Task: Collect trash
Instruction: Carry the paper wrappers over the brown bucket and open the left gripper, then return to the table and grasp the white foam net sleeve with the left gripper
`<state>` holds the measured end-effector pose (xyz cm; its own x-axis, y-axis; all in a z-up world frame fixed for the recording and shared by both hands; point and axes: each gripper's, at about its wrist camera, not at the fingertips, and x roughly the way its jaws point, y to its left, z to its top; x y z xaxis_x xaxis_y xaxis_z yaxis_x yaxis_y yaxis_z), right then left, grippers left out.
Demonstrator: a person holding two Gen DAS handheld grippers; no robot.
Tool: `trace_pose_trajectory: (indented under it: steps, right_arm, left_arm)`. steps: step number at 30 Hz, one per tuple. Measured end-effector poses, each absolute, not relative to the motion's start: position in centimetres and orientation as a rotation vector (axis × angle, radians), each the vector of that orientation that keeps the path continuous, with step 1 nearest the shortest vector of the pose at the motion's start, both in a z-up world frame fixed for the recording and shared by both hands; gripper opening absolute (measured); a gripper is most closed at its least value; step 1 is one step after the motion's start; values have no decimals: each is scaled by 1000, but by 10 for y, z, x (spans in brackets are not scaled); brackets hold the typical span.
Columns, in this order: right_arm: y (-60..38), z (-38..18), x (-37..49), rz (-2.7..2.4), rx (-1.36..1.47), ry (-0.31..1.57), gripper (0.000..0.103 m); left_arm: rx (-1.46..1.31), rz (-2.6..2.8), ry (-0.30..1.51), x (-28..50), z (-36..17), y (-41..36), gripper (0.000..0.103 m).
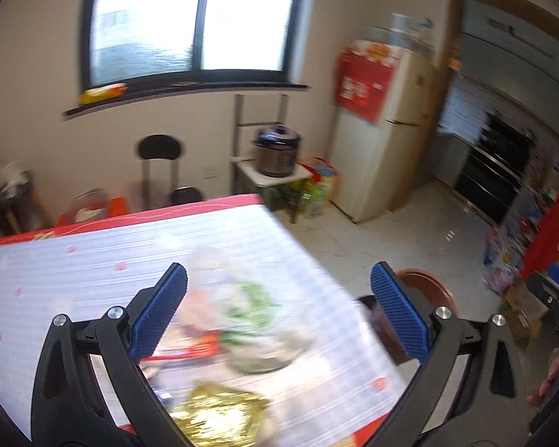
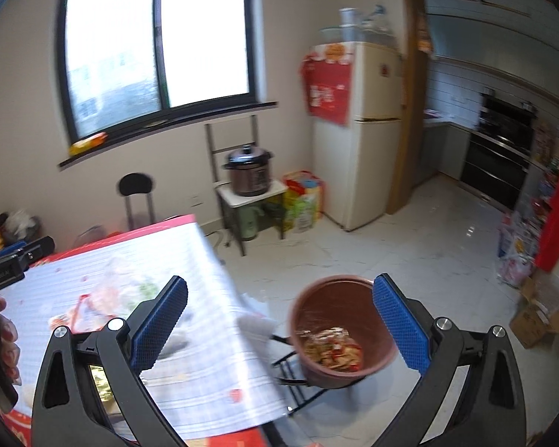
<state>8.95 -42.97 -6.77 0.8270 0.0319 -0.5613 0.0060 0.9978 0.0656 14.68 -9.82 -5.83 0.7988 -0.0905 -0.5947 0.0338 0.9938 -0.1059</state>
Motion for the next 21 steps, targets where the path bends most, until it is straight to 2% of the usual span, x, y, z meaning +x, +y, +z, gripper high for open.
trace_pose_trajectory:
  steps: [8,16,21]
  right_arm:
    - [-331,-71,96,247,32,623,98]
    - [-236,-96,96,456,-12,704,98]
    - [-180,-128,100,561,-61,800,98]
  left_arm:
    - [-165,185,575,73,-56,39,97]
    - [-330,399,611,-21,-113,154,97]
    - [-387,469,619,-63,-150,180,97]
